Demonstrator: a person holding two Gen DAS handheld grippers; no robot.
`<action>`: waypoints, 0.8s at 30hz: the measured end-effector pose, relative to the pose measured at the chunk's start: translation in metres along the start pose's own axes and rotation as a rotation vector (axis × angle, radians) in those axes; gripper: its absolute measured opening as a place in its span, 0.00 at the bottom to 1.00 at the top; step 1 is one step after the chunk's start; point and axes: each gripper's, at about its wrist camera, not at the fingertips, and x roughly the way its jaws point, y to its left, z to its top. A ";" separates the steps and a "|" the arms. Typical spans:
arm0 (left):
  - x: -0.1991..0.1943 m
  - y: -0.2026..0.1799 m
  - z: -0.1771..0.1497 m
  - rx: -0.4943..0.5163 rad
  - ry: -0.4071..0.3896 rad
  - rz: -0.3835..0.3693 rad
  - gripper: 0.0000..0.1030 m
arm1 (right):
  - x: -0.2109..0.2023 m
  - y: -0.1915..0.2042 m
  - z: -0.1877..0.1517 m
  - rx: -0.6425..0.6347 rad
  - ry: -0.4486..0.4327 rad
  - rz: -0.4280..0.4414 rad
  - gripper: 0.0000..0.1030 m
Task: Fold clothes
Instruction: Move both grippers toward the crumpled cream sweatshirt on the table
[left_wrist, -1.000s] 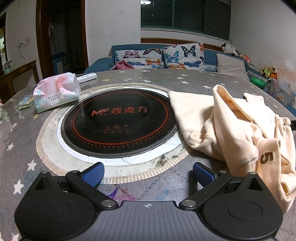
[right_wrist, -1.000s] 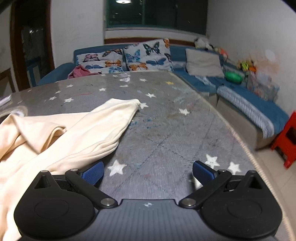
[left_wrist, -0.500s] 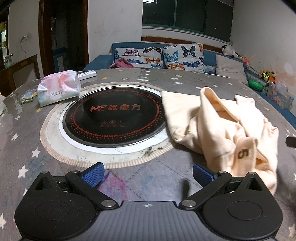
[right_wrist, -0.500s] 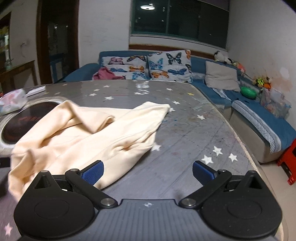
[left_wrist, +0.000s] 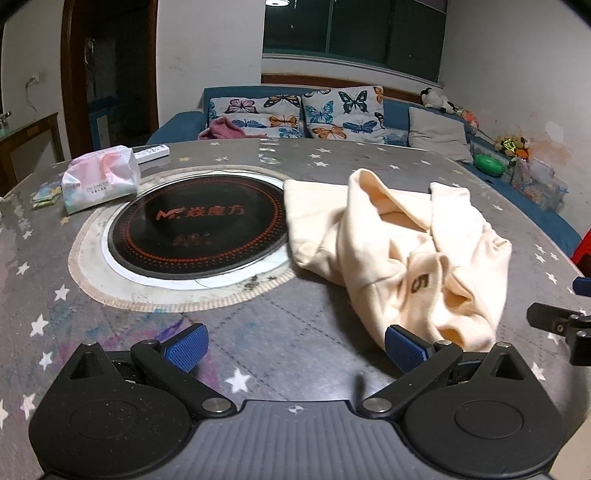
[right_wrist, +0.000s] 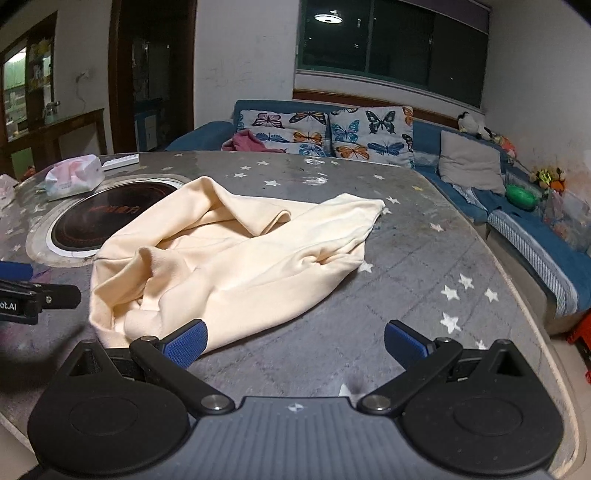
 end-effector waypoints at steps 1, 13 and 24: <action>-0.001 -0.001 0.000 0.001 0.000 -0.002 1.00 | -0.001 0.000 -0.001 0.005 0.003 0.006 1.00; -0.007 -0.015 -0.004 0.020 0.010 -0.008 1.00 | -0.009 0.010 -0.009 0.020 0.006 0.025 1.00; -0.011 -0.020 -0.004 0.028 0.015 -0.001 1.00 | -0.012 0.011 -0.013 0.027 0.008 0.037 1.00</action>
